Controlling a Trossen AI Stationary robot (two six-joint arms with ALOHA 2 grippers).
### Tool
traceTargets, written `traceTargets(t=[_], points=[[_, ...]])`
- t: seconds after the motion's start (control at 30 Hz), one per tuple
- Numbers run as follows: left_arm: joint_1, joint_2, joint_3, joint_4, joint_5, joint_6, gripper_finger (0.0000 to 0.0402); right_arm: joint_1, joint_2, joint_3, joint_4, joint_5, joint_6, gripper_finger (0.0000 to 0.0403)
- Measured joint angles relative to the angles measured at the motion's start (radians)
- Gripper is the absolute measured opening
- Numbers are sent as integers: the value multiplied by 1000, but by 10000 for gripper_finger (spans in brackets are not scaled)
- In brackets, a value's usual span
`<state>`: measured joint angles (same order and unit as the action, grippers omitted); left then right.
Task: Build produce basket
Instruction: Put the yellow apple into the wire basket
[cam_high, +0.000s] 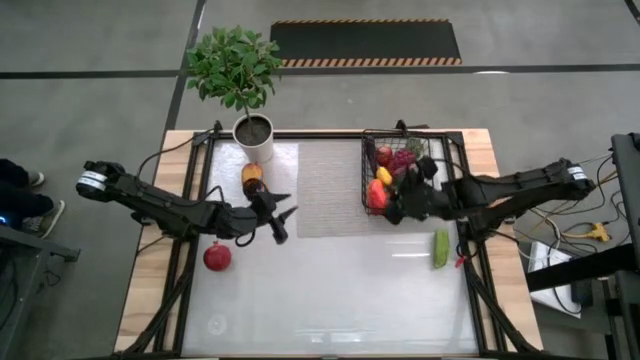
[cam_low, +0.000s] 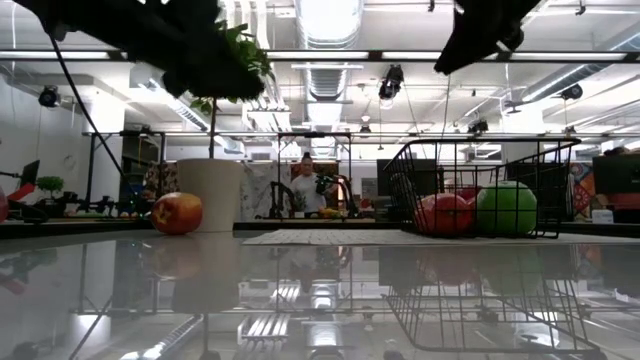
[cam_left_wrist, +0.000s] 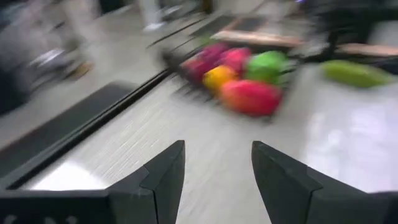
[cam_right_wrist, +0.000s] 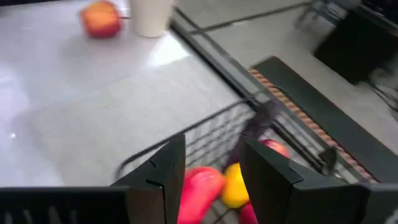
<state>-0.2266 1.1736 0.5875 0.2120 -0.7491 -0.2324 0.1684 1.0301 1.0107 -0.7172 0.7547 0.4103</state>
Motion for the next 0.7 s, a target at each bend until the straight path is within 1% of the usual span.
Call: traceTargets(t=[0.07,0.1,0.23,0.33,0.4,0.53,0.7], points=[[6,0,18,-114,-78,-129,169,46,6,0,2,0,1,133],[13,0,29,-172,-94,-197,169,65,10,0,6,1,1,132],[46,-3,84,-436,-95,-483,169,124,26,0,26,2,1,126],[69,2,119,-622,-88,-657,169,151,34,-1,26,4,0,123],[92,2,144,-735,-61,-758,169,164,39,-2,26,4,-1,123],[140,2,173,-890,-5,-883,169,184,40,-13,27,5,-1,125],[188,17,182,-915,67,-914,166,201,40,-31,32,5,1,123]])
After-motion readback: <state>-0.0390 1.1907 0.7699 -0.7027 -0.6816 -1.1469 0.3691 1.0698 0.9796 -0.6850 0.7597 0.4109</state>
